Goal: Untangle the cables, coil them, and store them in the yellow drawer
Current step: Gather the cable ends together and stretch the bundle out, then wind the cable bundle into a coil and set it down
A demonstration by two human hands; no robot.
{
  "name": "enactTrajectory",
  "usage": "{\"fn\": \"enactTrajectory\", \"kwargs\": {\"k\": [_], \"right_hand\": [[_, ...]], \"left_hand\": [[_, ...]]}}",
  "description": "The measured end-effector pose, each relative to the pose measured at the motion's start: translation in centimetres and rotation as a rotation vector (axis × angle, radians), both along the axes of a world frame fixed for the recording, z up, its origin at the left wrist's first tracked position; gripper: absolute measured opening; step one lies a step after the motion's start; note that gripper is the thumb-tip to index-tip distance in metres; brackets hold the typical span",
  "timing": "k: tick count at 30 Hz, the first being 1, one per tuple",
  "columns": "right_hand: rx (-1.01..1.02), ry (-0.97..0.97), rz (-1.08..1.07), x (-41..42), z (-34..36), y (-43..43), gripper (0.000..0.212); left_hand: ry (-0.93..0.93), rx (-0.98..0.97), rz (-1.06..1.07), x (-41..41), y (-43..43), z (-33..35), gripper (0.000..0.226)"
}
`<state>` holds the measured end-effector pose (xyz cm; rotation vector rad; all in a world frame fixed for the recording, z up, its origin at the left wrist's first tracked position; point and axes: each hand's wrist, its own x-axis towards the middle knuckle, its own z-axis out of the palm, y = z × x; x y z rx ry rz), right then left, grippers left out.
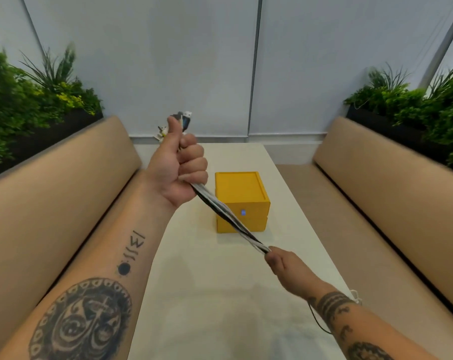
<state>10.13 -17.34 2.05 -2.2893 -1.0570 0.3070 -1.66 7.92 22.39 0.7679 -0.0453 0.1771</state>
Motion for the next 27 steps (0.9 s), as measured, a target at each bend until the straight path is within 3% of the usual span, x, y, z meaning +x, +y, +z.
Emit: {"fn": "enactTrajectory", "kwargs": {"k": [3, 5, 10, 17, 19, 22, 24, 27], "right_hand": [[-0.081, -0.049, 0.014, 3.6, 3.0, 0.0, 0.038], [-0.165, -0.085, 0.023, 6.0, 4.9, -0.2, 0.036], [-0.301, -0.130, 0.103, 8.3, 8.6, 0.5, 0.029], [-0.351, -0.096, 0.212, 6.7, 9.9, 2.9, 0.034], [-0.335, 0.058, 0.208, 5.9, 9.7, 2.9, 0.038], [-0.309, 0.602, 0.119, 4.9, 9.4, 2.4, 0.046], [-0.329, 0.905, 0.052, 4.4, 9.5, 2.1, 0.048], [-0.327, 1.118, 0.058, 3.4, 9.7, 1.9, 0.051]], "left_hand": [[0.050, 0.170, -0.420, -2.2, -2.2, -0.7, 0.049], [0.191, 0.261, -0.544, -3.5, -3.3, -2.4, 0.050], [0.530, 0.521, -0.540, -4.8, -6.0, -7.1, 0.050], [0.905, 1.393, -0.509, -5.1, -8.1, -11.9, 0.049], [0.986, 1.545, -0.467, -4.7, -7.6, -12.6, 0.052], [0.911, 1.919, -0.482, -3.9, -6.0, -14.5, 0.040], [0.818, 2.267, -0.311, -3.7, -4.8, -16.1, 0.035], [0.804, 2.431, -0.044, -3.5, -3.1, -17.6, 0.025]]}}
